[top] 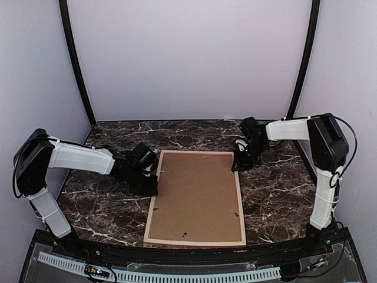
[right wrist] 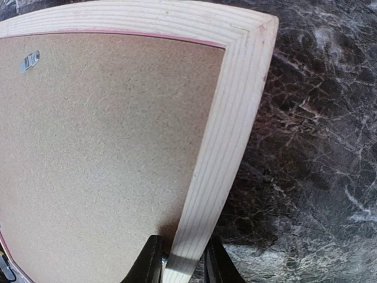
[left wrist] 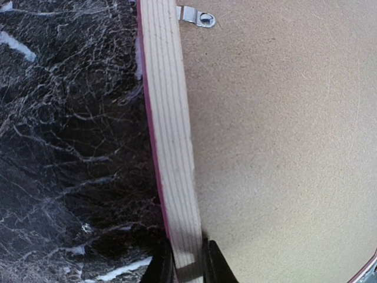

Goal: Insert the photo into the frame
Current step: Press the fastener onto the backboard.

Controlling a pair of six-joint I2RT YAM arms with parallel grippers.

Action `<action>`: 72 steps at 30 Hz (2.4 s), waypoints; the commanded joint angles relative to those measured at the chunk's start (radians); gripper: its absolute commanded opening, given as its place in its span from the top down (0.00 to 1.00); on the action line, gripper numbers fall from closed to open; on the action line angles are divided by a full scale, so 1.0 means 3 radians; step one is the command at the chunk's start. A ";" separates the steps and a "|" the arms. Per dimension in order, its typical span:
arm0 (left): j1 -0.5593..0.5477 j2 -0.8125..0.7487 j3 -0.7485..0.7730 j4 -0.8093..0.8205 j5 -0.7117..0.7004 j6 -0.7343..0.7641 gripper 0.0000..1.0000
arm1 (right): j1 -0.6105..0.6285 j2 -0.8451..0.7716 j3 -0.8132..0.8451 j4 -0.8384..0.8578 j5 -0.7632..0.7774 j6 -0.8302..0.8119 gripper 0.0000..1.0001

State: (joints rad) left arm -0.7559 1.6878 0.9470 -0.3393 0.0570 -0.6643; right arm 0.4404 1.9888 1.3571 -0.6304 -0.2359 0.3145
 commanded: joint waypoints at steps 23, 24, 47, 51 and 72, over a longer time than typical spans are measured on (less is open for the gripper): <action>-0.0301 -0.0101 -0.0174 0.0204 0.0353 -0.0325 0.87 | -0.0025 0.0616 0.0998 -0.0419 -0.0006 -0.0414 0.56; -0.0307 -0.0102 -0.0188 0.0212 0.0328 -0.0349 0.86 | -0.0026 0.0588 0.1003 -0.0422 0.0049 -0.0396 0.54; -0.0441 -0.0096 -0.0232 0.0265 -0.0116 -0.0689 0.99 | -0.0023 -0.0435 -0.0416 0.0118 0.0465 0.0250 0.36; -0.0445 -0.0072 -0.0223 0.0272 -0.0106 -0.0675 1.00 | -0.0021 -0.0443 -0.0542 0.0253 0.0326 0.0312 0.38; -0.0451 -0.0091 -0.0222 0.0226 -0.0154 -0.0639 1.00 | -0.0012 -0.0354 -0.0689 0.0240 0.0242 0.0198 0.66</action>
State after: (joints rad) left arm -0.8829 1.6711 0.9054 -0.2520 0.0021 -0.8677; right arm 0.4320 1.8584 1.1637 -0.5007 -0.1574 0.4141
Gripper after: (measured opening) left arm 0.151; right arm 0.351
